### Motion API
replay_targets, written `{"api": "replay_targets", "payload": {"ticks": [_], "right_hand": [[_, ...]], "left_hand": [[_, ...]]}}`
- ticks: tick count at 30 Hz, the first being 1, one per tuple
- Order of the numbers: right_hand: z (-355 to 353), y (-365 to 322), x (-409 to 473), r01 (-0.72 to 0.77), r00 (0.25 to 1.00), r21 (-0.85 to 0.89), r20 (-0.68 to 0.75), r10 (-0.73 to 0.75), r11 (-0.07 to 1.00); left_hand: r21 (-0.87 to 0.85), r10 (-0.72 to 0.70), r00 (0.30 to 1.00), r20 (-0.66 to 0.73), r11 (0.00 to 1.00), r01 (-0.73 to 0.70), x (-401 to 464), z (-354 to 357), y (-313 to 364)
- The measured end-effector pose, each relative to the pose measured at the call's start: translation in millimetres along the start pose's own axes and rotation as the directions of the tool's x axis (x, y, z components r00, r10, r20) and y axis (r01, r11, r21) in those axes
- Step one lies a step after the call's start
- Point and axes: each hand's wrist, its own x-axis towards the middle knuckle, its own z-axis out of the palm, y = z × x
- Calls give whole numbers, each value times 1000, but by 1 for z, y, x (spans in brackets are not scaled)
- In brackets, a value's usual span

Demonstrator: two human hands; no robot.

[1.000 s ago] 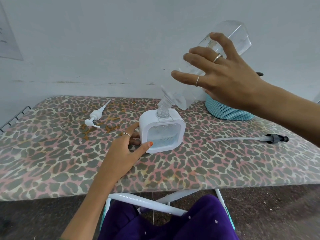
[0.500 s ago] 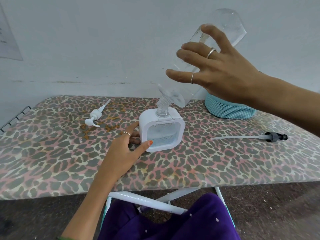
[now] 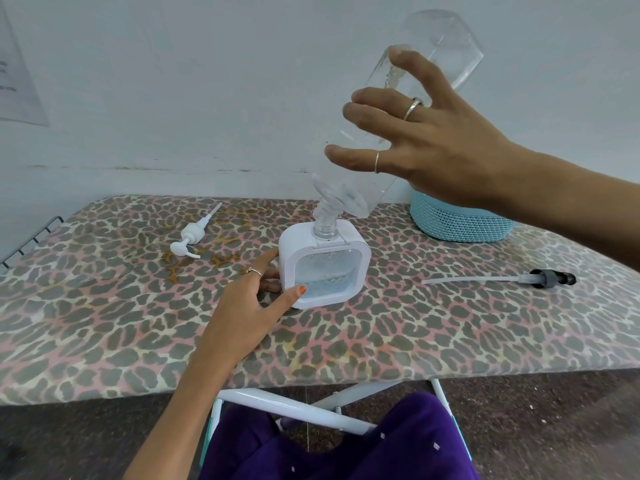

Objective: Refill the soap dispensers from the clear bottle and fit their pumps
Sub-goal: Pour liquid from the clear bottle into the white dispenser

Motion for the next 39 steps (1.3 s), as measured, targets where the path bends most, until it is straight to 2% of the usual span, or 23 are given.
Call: {"api": "replay_targets", "payload": {"ticks": [39], "right_hand": [[-2,-1,8,31,998,-49,-58,-34,998]], "left_hand": [[6,-24,1000,16,1000,24,0,-1,3]]}}
